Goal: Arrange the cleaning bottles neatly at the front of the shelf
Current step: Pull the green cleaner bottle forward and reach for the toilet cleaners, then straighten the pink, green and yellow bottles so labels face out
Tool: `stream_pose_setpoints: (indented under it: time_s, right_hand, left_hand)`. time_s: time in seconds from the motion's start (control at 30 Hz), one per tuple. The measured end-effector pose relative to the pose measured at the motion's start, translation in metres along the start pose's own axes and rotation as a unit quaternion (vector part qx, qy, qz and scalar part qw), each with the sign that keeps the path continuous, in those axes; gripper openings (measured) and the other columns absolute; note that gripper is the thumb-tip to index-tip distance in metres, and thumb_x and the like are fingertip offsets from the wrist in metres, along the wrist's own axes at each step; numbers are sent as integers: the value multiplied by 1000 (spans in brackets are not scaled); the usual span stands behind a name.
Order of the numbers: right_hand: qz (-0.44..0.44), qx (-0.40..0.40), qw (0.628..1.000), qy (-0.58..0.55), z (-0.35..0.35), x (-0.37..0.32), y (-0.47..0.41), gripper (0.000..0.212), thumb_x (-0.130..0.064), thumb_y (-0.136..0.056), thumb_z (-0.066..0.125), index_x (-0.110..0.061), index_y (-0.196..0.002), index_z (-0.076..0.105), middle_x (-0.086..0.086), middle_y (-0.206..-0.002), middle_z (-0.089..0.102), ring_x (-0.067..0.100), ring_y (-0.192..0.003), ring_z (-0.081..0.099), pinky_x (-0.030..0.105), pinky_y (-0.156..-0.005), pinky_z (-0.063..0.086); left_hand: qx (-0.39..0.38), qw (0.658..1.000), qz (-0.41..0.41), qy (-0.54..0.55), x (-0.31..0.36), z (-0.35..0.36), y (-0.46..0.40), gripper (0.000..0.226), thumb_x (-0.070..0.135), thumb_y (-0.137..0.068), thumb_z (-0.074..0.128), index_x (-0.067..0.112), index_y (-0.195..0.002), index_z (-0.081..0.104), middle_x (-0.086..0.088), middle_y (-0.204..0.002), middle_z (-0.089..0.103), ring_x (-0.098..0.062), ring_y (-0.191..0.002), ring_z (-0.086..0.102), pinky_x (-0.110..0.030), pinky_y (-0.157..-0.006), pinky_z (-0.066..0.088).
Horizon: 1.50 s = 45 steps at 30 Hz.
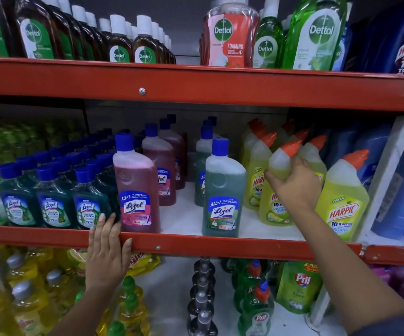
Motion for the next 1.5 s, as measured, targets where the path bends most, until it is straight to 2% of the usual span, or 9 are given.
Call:
stream_pose_setpoints:
  time_s: [0.57,0.67,0.73,0.8,0.83,1.0,1.2,1.4,1.5]
  right_hand:
    - [-38,25,999,20,-41,1,32,47,-53,-66,56,-10,-73,37,7,-72,44,31,-62,47,29,-50,26]
    - [-20,5,1000,17,-34,5,37,52,-52,-76,57,-4,-93,49,12,-87,54,37,-82,58,33,-54,34]
    - [-16,-16,1000,12,-27,7,47,70,-52,-86,53,0,-131,41,20,-128,54,37,-117,52,40,-75,49]
    - [-31,-12,999,9,-25,3,61,81,-53,-92,44,0,-147,17,20,-155,26,32,-143,26,45,-112,33]
    - [-41,-7,999,17,-24,-2,70,83,-54,-93,40,0,-148,9,20,-158,16,30,-147,14,44,-118,21]
    - [-92,-3,995,22,-10,-45,117,82,-50,-95,38,-3,-150,0,17,-161,2,25,-149,-5,40,-122,3]
    - [-196,-50,979,-29,32,-134,167,76,-49,-96,35,-3,-150,8,15,-160,8,22,-149,-4,37,-122,4]
    - [-218,-117,958,-145,73,-204,188,70,-49,-97,31,-12,-151,5,5,-160,6,13,-148,-1,28,-121,7]
    - [-130,-171,944,-250,95,-208,187,65,-48,-96,37,-14,-149,20,5,-154,34,13,-139,32,26,-110,33]
  left_hand:
    - [13,1000,11,3,1,0,-1,62,44,-100,17,-4,-128,45,-26,-137,47,-35,-140,23,-36,-122,0]
    - [7,1000,10,7,0,0,0,62,44,-100,17,-3,-129,44,-26,-138,46,-34,-141,22,-36,-122,-1]
    - [1,1000,11,8,1,0,0,62,44,-100,17,-3,-131,42,-25,-140,44,-33,-142,21,-36,-122,-1]
    - [-5,1000,10,12,2,-1,1,63,44,-100,16,-3,-136,38,-25,-142,42,-32,-143,20,-36,-122,-1]
    - [-8,1000,8,14,2,-1,2,63,44,-100,16,-2,-138,36,-24,-144,41,-31,-144,18,-36,-122,-1]
    - [-20,1000,14,17,4,-4,5,64,44,-99,21,2,-147,20,-20,-153,29,-22,-148,6,-34,-122,-3]
    - [-18,998,20,48,7,-14,2,62,41,-99,24,6,-150,15,-14,-158,20,-19,-149,5,-31,-122,-1]
    - [0,986,56,160,21,-33,-23,60,38,-100,28,11,-151,11,-8,-159,17,-13,-148,10,-29,-118,23]
    - [4,973,33,230,21,-40,-34,58,42,-100,26,19,-151,12,-2,-157,24,1,-141,16,-20,-97,41]
Point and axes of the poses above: each hand's wrist, its own y-axis away from the middle knuckle, its own z-axis out of the palm, x = y × z, the point moved 9 cm from there along -y, towards the middle knuckle
